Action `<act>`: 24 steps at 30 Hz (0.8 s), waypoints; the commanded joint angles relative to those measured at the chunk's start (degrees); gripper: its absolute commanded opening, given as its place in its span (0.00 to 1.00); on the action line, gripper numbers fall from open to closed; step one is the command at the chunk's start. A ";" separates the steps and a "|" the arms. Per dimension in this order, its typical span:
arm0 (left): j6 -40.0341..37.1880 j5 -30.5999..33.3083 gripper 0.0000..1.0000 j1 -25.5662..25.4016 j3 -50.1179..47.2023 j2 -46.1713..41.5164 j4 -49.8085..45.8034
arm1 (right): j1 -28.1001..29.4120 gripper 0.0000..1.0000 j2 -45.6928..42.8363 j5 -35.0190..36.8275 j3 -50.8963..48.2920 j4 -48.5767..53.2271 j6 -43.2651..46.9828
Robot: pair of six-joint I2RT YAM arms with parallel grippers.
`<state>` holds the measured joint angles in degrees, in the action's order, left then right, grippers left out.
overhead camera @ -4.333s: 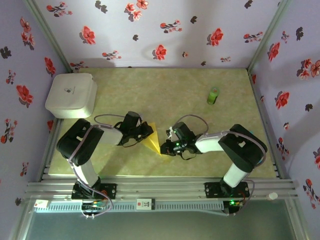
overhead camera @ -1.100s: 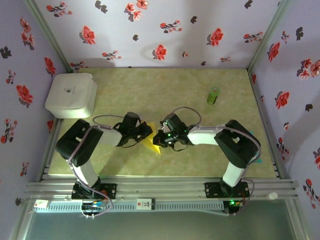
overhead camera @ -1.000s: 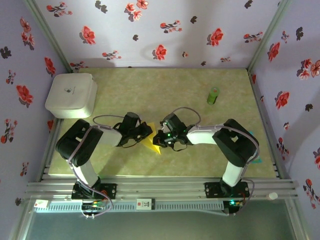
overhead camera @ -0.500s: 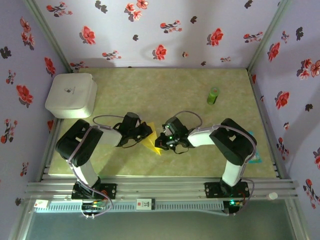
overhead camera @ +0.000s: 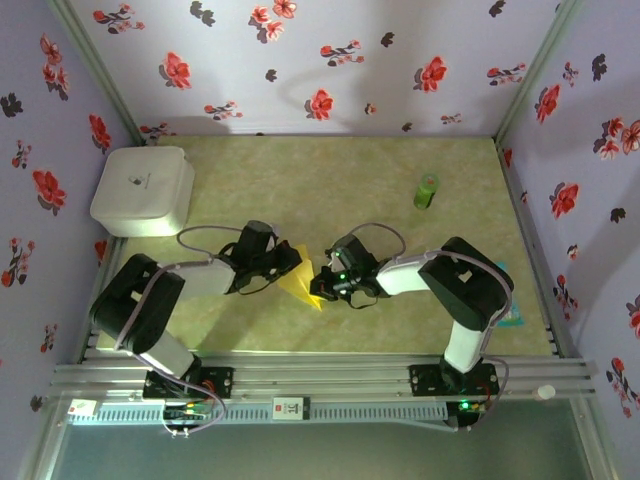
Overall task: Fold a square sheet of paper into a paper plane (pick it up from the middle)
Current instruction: Fourth fold the wing at the center of the table.
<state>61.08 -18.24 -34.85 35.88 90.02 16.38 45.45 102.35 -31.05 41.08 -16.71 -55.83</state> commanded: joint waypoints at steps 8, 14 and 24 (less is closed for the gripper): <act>0.12 -2.00 0.00 -4.07 0.63 2.08 -3.03 | -0.32 0.02 1.63 1.67 -1.61 3.32 -0.81; 0.86 -2.36 0.00 -4.45 1.03 5.22 -3.52 | -0.30 0.02 1.76 1.84 -1.81 3.34 -0.95; -0.99 4.00 0.00 -1.21 1.75 5.93 -13.13 | -0.22 0.00 2.16 2.83 -1.87 6.87 0.72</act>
<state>61.25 -18.81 -38.28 37.82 94.96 9.85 45.36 102.37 -30.98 41.04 -16.64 -55.99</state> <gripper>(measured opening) 0.047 0.047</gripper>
